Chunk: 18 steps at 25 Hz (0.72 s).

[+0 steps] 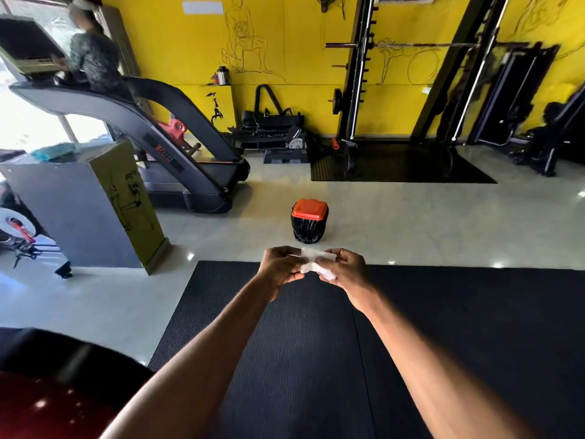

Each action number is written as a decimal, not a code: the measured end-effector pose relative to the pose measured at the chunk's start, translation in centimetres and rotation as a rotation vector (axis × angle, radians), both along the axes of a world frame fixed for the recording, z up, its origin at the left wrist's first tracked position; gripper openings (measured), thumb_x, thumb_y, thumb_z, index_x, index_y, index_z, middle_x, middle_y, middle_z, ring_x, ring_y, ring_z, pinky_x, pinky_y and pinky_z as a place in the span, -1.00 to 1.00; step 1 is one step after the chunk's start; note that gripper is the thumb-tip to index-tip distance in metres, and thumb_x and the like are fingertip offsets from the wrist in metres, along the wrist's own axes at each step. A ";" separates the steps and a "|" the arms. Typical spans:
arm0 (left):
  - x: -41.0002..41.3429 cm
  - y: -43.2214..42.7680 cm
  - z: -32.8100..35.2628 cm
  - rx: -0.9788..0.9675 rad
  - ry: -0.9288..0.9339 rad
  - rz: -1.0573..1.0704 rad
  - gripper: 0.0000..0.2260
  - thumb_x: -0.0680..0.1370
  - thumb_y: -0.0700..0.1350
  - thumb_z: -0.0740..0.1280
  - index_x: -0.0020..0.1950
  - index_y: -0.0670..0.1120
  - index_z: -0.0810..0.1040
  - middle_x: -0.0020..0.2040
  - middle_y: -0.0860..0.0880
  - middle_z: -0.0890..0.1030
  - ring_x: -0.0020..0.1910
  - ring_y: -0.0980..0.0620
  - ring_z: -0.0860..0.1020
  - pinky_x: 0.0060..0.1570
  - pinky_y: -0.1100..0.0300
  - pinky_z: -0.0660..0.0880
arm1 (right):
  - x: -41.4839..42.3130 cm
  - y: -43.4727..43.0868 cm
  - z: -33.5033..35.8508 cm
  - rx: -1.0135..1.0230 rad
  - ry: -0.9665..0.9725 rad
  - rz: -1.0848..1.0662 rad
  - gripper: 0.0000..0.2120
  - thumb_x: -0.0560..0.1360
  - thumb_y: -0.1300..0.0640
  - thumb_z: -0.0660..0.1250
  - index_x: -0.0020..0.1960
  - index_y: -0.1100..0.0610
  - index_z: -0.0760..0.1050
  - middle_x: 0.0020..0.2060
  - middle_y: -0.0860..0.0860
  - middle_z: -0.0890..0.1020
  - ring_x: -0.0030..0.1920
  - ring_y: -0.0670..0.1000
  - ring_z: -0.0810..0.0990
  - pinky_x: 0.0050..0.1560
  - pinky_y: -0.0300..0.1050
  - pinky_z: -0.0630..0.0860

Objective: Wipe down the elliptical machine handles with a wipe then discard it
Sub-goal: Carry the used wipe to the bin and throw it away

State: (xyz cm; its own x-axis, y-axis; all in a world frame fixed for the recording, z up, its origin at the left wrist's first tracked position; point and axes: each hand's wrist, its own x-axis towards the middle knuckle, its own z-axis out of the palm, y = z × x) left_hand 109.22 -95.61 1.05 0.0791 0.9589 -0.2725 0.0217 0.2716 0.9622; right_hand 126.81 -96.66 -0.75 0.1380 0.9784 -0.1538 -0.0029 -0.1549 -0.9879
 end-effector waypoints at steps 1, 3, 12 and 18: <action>0.1 1.2 -0.1 0.009 0.005 -0.001 -0.89 0.55 -0.37 0.41 0.04 -0.23 0.61 -0.30 -0.10 0.62 -0.44 0.14 0.57 -0.28 0.23 0.64 | 0.0 1.1 0.0 0.003 -0.007 0.013 -0.81 0.41 0.26 0.56 -0.02 0.15 0.63 -0.11 0.11 0.73 -0.21 0.04 0.72 -0.13 -0.02 0.69; 0.3 7.6 -0.4 -0.003 0.005 -0.001 -0.92 0.57 -0.38 0.38 0.00 -0.22 0.60 -0.36 -0.06 0.60 -0.49 0.18 0.56 -0.30 0.24 0.63 | -0.2 7.6 -0.2 0.010 -0.030 -0.003 -0.85 0.42 0.29 0.54 -0.06 0.13 0.64 -0.14 0.09 0.73 -0.23 0.02 0.71 -0.17 -0.08 0.67; 4.1 39.0 -4.6 -0.065 0.020 0.043 -0.93 0.58 -0.33 0.39 -0.06 -0.19 0.61 -0.20 -0.19 0.65 -0.34 0.02 0.64 -0.32 0.25 0.63 | 1.0 38.7 -5.4 0.019 0.009 -0.234 -0.86 0.44 0.21 0.52 -0.01 0.13 0.67 -0.14 0.03 0.72 -0.21 -0.03 0.70 -0.29 -0.22 0.61; 5.6 58.6 -8.3 -0.232 0.006 0.106 -0.91 0.61 -0.24 0.38 -0.09 -0.17 0.60 -0.21 -0.16 0.63 -0.32 -0.01 0.61 -0.34 0.24 0.58 | 2.9 58.7 -9.7 -0.057 0.057 -0.322 -0.90 0.43 0.11 0.54 -0.11 -0.01 0.64 -0.16 0.00 0.73 -0.28 -0.05 0.70 -0.17 0.00 0.70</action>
State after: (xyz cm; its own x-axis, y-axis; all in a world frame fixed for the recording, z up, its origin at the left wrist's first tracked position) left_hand 114.78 -36.96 -7.20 -0.0207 0.8735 -0.4863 -0.0126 0.4861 0.8738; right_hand 129.72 -38.01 -10.45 0.4282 0.8755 -0.2239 -0.1159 -0.1925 -0.9744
